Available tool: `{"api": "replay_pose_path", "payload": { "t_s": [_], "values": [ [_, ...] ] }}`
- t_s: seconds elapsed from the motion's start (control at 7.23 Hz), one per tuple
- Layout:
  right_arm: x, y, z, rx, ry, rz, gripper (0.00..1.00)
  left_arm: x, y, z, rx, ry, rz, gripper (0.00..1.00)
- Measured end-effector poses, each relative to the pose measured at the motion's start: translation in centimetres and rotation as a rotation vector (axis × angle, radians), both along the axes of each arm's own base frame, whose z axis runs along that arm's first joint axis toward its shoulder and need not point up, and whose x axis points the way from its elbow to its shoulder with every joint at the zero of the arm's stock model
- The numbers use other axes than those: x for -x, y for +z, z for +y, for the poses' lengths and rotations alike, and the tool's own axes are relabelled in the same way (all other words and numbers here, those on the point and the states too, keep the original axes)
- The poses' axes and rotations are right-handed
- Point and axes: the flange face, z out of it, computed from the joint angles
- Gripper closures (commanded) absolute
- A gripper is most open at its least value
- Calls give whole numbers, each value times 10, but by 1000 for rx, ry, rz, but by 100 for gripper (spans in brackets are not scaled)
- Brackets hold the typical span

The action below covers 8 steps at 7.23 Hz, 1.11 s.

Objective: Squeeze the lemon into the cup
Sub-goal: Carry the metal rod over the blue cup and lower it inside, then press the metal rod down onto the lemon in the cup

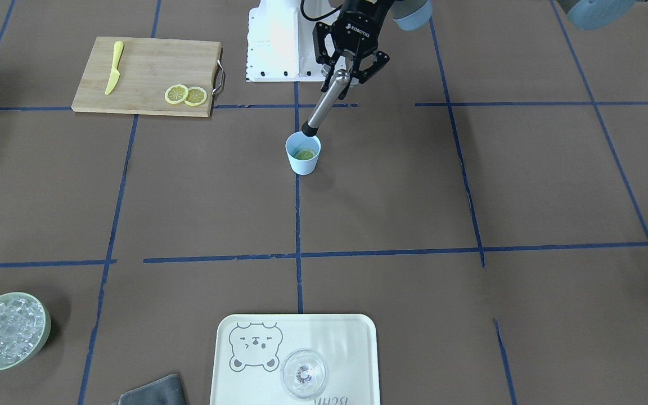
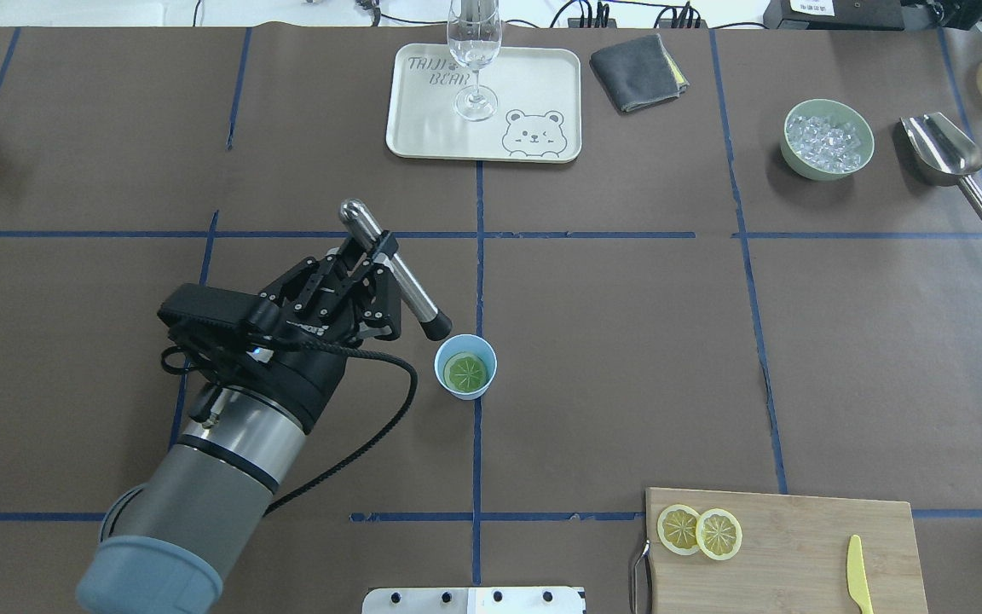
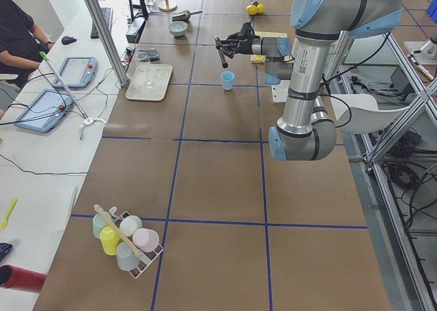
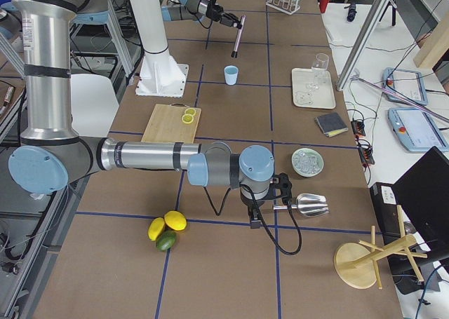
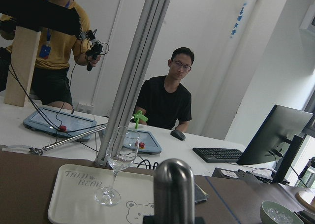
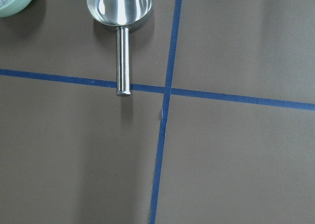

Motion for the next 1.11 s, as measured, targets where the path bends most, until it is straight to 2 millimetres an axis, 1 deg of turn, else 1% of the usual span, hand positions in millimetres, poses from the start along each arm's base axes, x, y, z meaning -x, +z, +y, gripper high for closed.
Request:
{"api": "replay_pose_path", "payload": {
  "t_s": [0.28, 0.41, 0.83, 1.11],
  "values": [
    [0, 1, 1, 2, -1, 1, 0, -6, -6, 4, -65, -1, -103, 100],
    [0, 2, 1, 2, -1, 1, 0, -12, -7, 6, -84, -1, -127, 100],
    [0, 2, 1, 3, -1, 2, 0, -38, 3, 7, -91, 4, -140, 100],
    [0, 2, 1, 2, -1, 1, 0, -52, 12, 7, -88, 7, -162, 100]
  ]
}}
